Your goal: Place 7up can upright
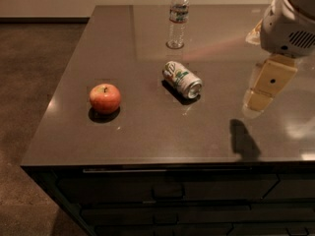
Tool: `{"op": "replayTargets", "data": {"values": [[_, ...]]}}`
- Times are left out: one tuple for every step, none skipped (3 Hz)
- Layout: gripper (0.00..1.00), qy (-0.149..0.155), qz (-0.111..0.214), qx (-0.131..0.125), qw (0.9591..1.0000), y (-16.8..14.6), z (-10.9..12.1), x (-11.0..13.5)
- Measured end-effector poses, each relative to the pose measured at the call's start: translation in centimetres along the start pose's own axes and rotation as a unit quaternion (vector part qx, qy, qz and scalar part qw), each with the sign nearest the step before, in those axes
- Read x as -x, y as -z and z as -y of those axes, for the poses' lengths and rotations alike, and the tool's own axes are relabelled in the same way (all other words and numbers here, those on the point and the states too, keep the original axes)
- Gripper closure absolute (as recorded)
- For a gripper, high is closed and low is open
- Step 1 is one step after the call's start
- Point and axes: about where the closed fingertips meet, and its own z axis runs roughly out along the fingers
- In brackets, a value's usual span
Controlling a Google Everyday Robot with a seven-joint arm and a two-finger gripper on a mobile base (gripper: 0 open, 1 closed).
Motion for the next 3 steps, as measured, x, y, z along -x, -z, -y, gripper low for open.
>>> {"op": "replayTargets", "data": {"values": [[0.0, -0.02, 0.01, 0.009, 0.9997, -0.8, 1.0, 2.2], [0.0, -0.048, 0.012, 0.021, 0.9985, -2.3, 2.2, 4.4], [0.0, -0.092, 0.001, 0.019, 0.9956, -4.6, 3.7, 6.4]]}}
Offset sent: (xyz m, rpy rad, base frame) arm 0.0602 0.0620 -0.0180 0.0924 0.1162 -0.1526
